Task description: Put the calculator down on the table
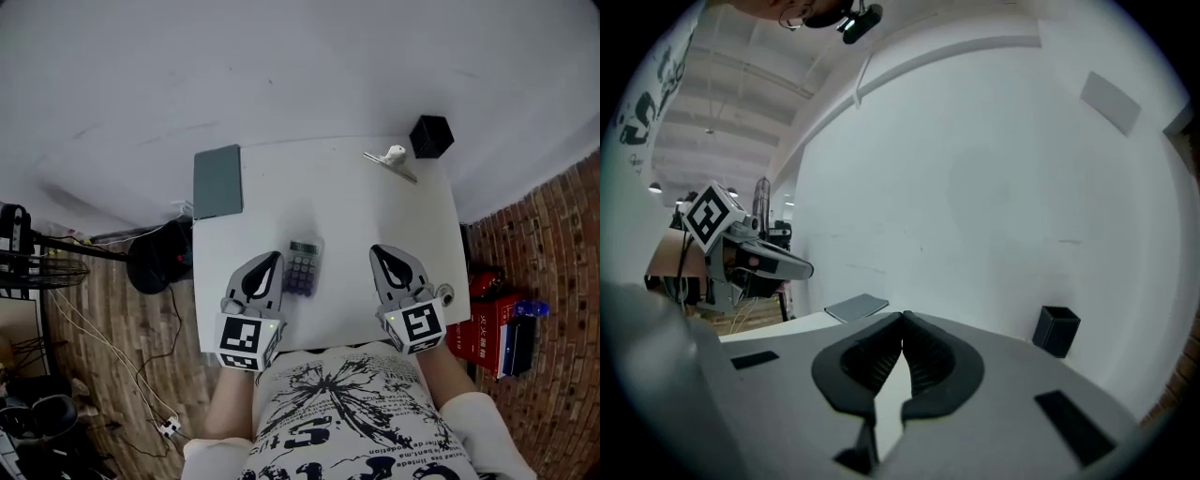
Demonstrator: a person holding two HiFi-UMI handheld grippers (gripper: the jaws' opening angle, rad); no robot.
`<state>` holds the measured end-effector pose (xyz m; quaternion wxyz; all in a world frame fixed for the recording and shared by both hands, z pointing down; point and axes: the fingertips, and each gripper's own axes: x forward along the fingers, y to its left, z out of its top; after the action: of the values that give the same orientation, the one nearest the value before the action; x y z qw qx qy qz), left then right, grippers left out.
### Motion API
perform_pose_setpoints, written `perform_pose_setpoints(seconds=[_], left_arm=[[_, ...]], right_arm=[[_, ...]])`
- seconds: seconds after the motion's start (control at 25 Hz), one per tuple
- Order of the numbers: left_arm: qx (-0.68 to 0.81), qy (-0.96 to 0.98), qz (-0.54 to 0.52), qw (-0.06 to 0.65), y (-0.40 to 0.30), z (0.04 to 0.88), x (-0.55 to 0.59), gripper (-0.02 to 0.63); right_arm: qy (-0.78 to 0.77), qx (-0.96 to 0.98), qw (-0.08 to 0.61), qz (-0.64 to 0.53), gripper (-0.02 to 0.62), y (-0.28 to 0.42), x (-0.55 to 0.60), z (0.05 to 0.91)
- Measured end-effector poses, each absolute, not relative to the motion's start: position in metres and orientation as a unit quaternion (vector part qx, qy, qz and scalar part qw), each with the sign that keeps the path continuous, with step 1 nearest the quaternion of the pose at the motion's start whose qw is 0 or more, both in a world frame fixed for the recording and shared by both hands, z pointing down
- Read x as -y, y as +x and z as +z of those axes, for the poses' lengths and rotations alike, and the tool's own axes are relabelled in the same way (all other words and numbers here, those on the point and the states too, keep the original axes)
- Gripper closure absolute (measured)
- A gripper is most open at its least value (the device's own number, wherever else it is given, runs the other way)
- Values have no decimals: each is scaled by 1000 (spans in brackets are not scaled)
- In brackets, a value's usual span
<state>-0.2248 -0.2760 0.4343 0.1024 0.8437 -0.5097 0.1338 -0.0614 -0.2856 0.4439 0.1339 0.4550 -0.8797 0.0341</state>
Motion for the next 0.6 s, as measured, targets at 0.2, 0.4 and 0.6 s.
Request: perform_pose_setpoints(seconds=[0.2,0.4,0.6], left_arm=[[496,863,83,46,-218,388,258,592],[477,876,61,21,-208,367,240,592],[480,876,41,14,-202,360,230,592]], right_arm=[[448,887,110,8,580,-61,279,415],[440,893,93,-24,581,-59,267,394],[439,894,87,-21,581,-55,257,390]])
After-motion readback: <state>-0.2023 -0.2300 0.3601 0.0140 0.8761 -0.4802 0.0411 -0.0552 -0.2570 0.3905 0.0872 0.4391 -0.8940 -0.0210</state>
